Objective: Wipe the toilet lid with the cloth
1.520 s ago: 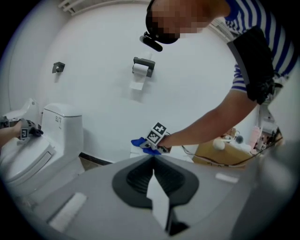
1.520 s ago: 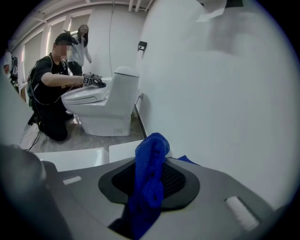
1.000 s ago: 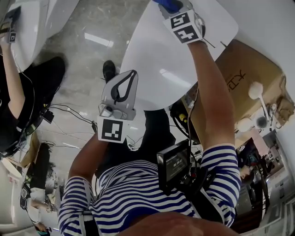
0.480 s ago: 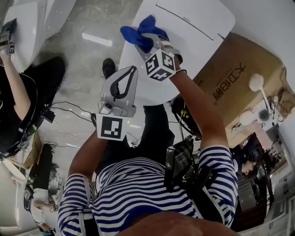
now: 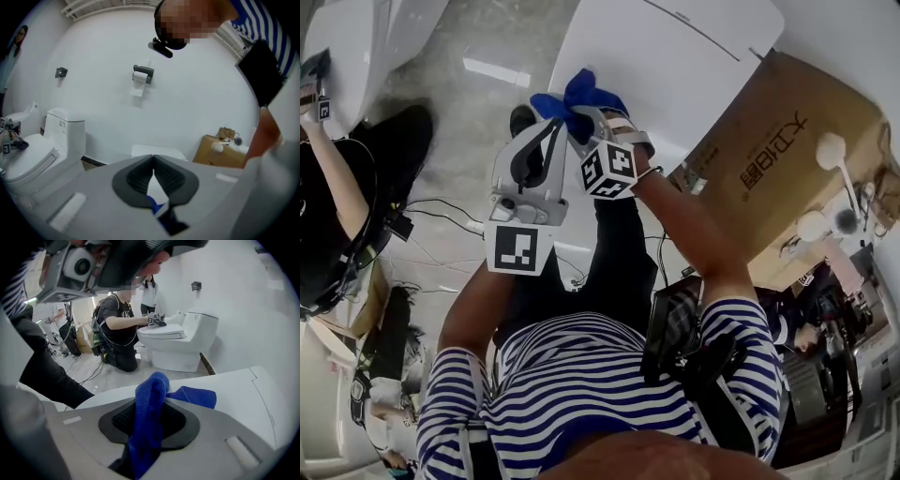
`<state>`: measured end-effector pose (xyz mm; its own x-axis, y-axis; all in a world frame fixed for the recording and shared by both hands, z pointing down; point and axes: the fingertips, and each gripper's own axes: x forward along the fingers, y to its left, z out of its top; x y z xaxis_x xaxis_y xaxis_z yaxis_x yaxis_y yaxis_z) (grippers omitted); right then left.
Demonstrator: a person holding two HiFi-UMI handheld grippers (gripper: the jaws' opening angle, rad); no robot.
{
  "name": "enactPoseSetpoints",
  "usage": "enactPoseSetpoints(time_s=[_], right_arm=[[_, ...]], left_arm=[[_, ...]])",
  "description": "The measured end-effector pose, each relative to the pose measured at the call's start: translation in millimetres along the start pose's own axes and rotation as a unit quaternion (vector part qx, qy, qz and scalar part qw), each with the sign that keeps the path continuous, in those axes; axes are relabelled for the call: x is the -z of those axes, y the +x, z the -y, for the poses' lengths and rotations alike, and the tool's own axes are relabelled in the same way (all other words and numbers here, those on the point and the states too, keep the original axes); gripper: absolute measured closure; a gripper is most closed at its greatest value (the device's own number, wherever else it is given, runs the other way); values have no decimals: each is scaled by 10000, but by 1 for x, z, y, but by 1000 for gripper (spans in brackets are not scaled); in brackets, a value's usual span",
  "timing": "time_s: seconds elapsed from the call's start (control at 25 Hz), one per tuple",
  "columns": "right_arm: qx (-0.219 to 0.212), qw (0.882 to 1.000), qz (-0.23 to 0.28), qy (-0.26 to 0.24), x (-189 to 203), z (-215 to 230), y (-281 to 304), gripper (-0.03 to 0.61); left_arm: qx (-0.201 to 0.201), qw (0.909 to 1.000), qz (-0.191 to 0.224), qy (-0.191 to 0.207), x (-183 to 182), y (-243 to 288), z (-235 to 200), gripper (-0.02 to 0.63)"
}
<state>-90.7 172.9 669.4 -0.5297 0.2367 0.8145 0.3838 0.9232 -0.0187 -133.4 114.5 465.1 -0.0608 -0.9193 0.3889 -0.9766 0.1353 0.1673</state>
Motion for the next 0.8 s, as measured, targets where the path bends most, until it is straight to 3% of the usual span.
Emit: enactPoseSetpoints(time_s=[0.56,0.8], right_arm=[[-693,9961,-187,-504,31,-149,-7,460],[-983,9934,-212,-554,43,-187,-11,460]], left_arm=[[-118,9998,142,9,2,-21,1,611],[18,9999,132,18,4,-20,15,611]])
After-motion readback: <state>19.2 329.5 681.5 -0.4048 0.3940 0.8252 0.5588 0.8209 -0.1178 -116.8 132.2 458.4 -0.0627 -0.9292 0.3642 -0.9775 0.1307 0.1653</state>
